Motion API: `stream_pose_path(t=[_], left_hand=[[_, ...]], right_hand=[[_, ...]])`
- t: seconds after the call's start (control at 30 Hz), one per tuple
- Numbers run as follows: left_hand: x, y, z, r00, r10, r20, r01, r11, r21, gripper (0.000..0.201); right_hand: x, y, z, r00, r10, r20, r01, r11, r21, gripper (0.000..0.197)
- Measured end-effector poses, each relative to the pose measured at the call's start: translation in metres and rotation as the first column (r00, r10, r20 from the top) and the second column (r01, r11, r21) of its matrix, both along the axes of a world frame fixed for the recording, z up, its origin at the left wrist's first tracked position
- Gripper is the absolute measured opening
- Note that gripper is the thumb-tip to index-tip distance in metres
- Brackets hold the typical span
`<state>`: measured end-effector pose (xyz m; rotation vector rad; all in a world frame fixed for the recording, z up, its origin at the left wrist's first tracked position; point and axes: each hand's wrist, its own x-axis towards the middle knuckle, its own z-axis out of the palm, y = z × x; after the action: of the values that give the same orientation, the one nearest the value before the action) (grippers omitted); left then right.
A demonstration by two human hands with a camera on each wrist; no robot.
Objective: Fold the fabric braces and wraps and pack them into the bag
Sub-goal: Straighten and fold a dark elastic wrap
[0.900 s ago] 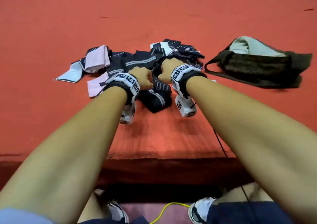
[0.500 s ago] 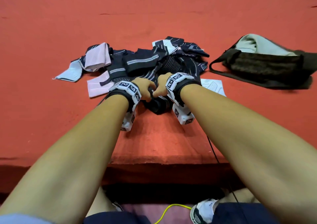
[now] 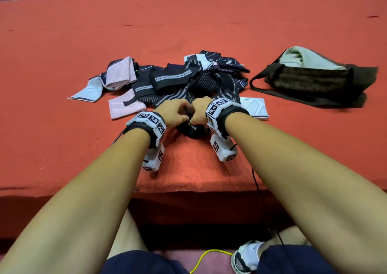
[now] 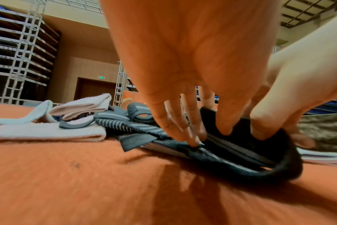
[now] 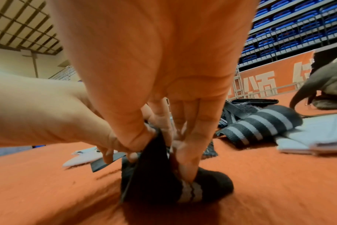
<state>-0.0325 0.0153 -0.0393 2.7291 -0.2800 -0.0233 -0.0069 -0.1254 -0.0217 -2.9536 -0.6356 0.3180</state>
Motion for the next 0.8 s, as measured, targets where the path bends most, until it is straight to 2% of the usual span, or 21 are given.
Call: stream_pose_path(t=[0.2,0.3,0.37,0.43,0.5,0.6,0.67,0.73,0.8], left_hand=[[-0.004,-0.013,-0.009,0.999,0.026,-0.031,-0.028,0.999,-0.041,0.075],[-0.005,-0.017,-0.013,0.994,0.102,-0.044,-0.105,0.992,-0.074,0.091],[-0.004,-0.017,-0.017,0.993,0.108,-0.051,-0.11,0.993,-0.037,0.085],[-0.004,-0.016,-0.019,0.995,0.071,-0.068,-0.067,0.996,0.058,0.063],[-0.006,-0.015,-0.02,0.996,0.049,-0.078,-0.039,0.99,0.132,0.047],[-0.005,-0.014,-0.021,0.993,0.051,-0.102,-0.032,0.984,0.174,0.043],[-0.004,-0.015,-0.023,0.99,0.033,-0.138,-0.006,0.98,0.198,0.051],[-0.004,-0.014,-0.025,0.985,0.024,-0.168,0.013,0.976,0.216,0.063],[-0.004,-0.013,-0.026,0.986,0.011,-0.165,0.03,0.968,0.249,0.062]], right_hand=[[-0.01,-0.007,-0.006,0.997,-0.02,0.07,0.012,0.995,0.101,0.019],[-0.016,-0.011,-0.008,0.993,-0.09,0.079,0.076,0.984,0.159,0.031],[-0.015,-0.015,-0.01,0.99,-0.128,0.057,0.114,0.973,0.2,0.03],[-0.016,-0.019,-0.013,0.984,-0.172,0.051,0.154,0.956,0.25,0.031],[-0.018,-0.022,-0.016,0.974,-0.222,0.037,0.202,0.935,0.291,0.042],[-0.021,-0.023,-0.02,0.973,-0.229,-0.007,0.22,0.926,0.306,0.064],[-0.022,-0.024,-0.02,0.982,-0.191,-0.004,0.182,0.93,0.319,0.08],[-0.023,-0.024,-0.017,0.991,-0.135,0.004,0.128,0.948,0.29,0.072],[-0.024,-0.023,-0.013,0.994,-0.108,0.016,0.103,0.974,0.201,0.047]])
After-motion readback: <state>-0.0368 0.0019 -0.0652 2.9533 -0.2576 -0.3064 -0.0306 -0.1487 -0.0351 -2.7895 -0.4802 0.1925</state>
